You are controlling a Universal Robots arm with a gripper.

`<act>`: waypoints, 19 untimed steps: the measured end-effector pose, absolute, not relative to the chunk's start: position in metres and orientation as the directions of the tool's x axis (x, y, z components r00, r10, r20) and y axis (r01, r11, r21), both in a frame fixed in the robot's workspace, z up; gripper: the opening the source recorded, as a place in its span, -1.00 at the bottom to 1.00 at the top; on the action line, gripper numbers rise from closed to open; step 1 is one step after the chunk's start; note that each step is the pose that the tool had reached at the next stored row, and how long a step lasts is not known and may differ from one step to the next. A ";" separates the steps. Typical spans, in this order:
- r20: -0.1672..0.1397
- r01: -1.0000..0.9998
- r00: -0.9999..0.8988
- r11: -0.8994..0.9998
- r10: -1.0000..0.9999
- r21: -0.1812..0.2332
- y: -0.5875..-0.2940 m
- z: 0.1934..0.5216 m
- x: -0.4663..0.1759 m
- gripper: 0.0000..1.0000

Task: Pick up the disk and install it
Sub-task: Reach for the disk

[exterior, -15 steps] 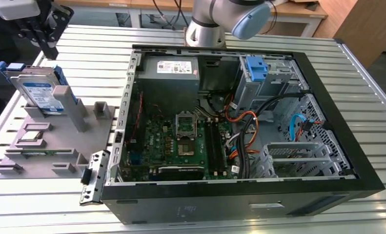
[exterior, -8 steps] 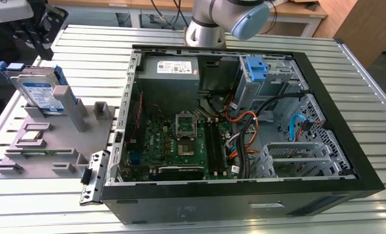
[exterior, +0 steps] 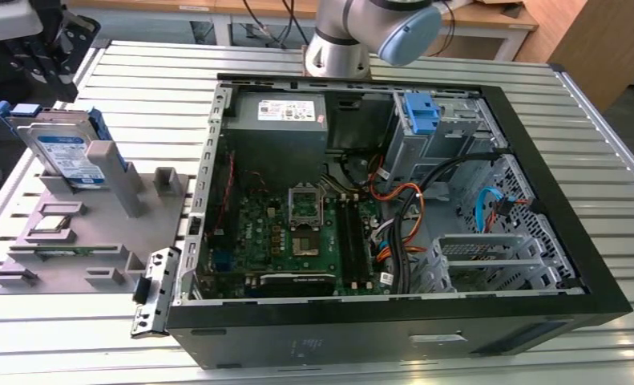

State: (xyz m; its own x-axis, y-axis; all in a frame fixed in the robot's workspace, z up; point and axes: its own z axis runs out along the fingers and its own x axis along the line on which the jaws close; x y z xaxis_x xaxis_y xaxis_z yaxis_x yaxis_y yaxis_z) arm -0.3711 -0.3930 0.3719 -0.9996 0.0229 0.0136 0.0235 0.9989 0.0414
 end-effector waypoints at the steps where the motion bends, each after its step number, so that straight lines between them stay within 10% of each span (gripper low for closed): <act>1: 0.014 0.021 -1.000 0.999 0.020 0.041 -0.393 0.371 -0.372 -0.79; 19: 0.014 -0.007 -1.000 0.999 -0.007 0.041 -0.383 0.362 -0.401 -0.79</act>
State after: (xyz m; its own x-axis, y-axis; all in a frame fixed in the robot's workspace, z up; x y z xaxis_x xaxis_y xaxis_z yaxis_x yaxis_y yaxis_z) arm -0.4013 -0.3834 0.3619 -0.9999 -0.0071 0.0136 -0.0066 0.9991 0.0414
